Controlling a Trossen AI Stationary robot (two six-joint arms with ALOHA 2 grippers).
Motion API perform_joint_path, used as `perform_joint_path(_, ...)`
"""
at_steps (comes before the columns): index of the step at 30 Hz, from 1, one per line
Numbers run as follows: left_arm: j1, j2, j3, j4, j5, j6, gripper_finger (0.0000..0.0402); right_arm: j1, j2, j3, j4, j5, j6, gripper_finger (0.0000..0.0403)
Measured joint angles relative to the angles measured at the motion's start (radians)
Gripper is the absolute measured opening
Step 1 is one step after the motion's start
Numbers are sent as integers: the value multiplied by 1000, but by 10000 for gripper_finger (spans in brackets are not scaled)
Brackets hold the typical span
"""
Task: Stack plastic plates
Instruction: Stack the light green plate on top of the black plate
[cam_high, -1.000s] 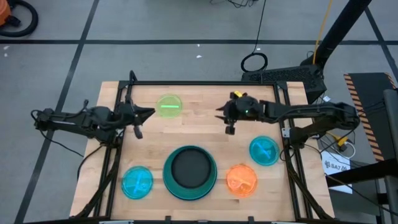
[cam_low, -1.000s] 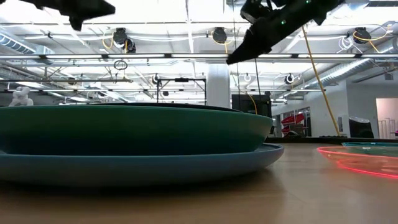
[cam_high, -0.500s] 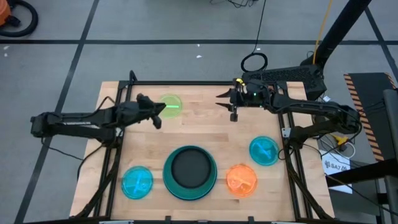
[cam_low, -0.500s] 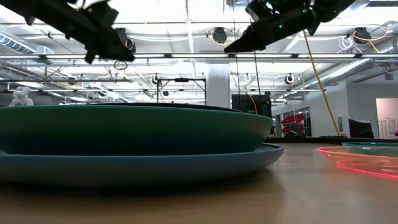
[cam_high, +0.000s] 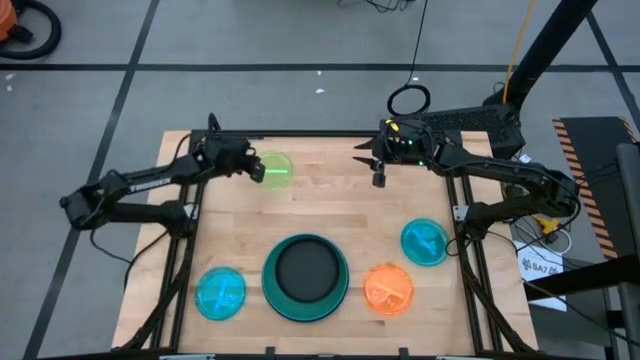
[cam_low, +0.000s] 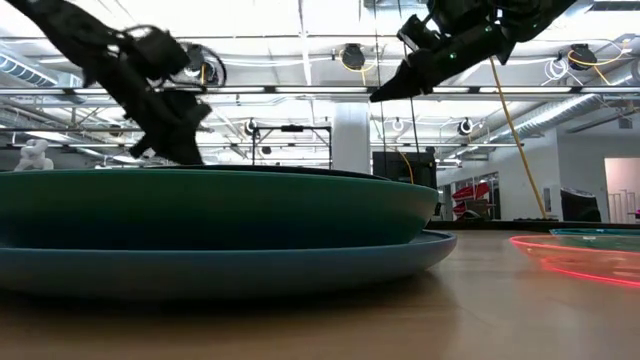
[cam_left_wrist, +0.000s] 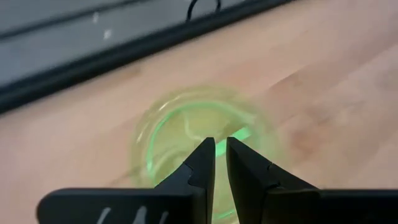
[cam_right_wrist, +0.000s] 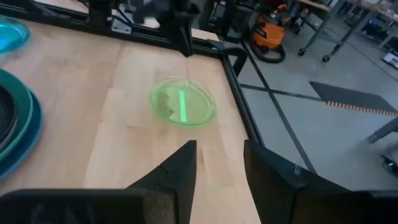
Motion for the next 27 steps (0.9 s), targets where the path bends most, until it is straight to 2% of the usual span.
perform_joint_path(14, 195, 391, 365, -463, 19, 242, 46, -21, 0, 0, -62, 0, 18, 125)
perform_joint_path(20, 235, 479, 428, -483, 19, 263, 46, -21, 0, 0, -95, 0, 28, 125)
perform_joint_path(27, 250, 504, 442, -470, 19, 254, 47, -20, 0, 0, -97, 1, 34, 125)
